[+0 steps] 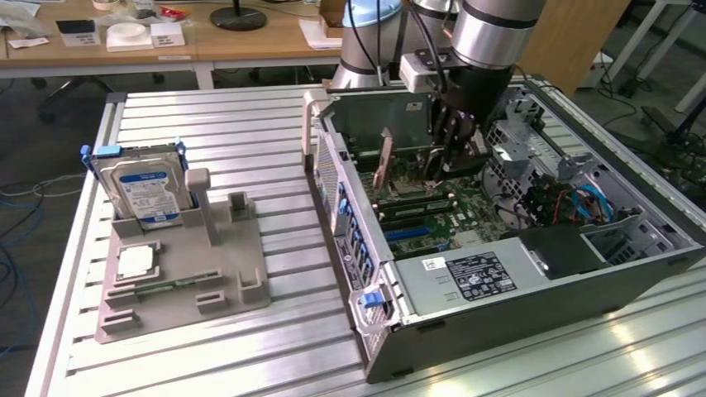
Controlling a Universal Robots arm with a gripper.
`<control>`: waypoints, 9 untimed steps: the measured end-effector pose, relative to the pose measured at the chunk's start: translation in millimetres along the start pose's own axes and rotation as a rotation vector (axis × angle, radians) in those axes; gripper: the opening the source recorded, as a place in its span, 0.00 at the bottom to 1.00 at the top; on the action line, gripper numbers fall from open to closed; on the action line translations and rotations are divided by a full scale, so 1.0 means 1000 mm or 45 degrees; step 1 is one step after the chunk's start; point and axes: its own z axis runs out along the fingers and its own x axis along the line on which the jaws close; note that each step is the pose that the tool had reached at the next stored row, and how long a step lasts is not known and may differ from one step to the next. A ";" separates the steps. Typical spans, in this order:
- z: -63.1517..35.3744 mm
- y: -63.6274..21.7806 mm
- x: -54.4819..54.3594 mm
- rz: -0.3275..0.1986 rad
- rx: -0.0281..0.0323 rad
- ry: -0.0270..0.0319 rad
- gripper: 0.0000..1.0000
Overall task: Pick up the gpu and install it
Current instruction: 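Insert the gpu into the slot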
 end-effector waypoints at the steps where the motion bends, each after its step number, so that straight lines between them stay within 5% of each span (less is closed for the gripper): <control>1: 0.0009 -0.0001 0.001 0.000 0.0001 0.0002 0.28; 9: 0.0105 0.0023 0.003 0.017 0.0005 0.0022 0.28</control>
